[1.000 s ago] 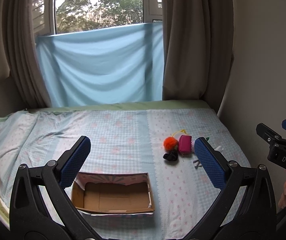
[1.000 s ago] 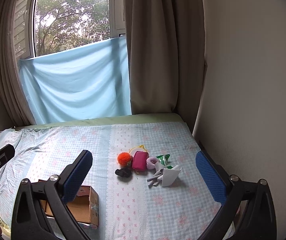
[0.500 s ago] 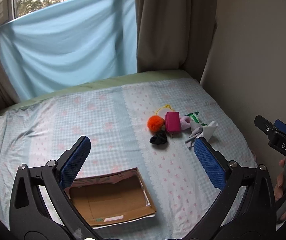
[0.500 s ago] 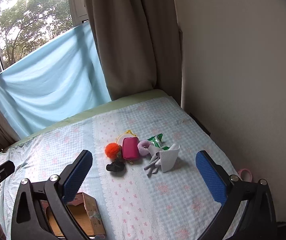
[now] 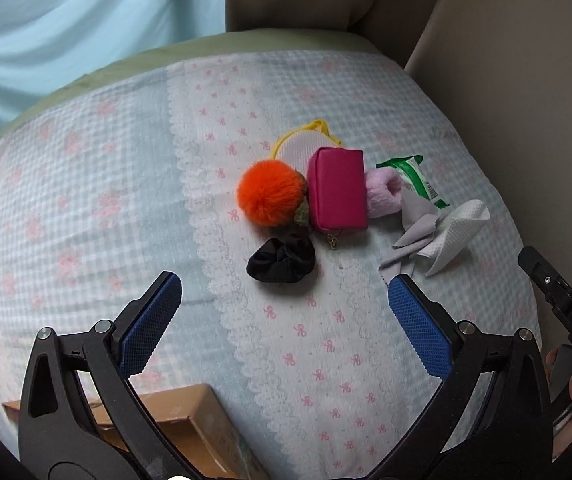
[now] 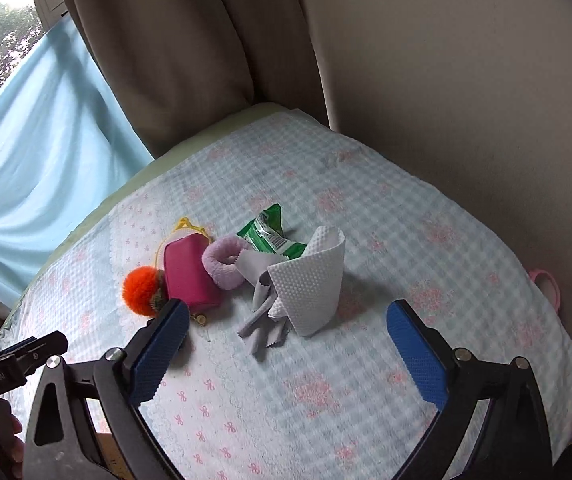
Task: Organize soft objects
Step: 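Grasp the black scrunchie with the left tool while the right tool grasps the white cloth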
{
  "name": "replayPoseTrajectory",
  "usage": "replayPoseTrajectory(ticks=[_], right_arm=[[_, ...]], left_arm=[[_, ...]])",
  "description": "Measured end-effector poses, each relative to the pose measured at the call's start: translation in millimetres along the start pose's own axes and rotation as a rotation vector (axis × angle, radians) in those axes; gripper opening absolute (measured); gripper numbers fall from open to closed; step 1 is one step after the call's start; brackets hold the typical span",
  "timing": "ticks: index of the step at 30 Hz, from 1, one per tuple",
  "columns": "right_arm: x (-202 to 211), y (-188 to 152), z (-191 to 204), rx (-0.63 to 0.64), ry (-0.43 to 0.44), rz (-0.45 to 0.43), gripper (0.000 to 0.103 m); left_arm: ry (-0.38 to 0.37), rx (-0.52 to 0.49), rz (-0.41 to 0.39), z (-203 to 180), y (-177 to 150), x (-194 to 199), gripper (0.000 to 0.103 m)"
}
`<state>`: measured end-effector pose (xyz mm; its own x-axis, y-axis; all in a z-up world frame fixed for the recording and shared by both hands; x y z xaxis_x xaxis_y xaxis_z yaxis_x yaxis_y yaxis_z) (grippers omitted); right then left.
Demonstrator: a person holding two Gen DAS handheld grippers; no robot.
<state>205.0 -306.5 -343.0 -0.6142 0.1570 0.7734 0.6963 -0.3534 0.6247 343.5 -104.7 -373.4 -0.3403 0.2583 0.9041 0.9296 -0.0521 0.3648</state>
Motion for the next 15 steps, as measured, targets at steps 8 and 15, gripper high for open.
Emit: replayPoseTrajectory(ticks=[8,15], right_arm=[[-94.3,-14.5,-21.4,-0.098,0.042,0.075,0.081],[-137.5,-17.0,-29.7,-0.142,0.077,0.110,0.062]], left_arm=[[0.066,0.082,0.095,5.8,-2.9,-105.4,0.102],[0.100,0.108,0.108,8.5,-5.8,-143.6,0.091]])
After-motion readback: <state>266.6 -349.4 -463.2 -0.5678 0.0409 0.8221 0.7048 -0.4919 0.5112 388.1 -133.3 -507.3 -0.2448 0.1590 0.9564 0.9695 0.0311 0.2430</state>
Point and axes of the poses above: each gripper's, at about its wrist camera, not at the fingertips, and x roughly against the way its jaws point, z to its left, y to its top, the point moved 8 cm from there along -x, roughly the way its jaws point, and after that the axes turned 13 degrees about x, right-handed, at the moved point
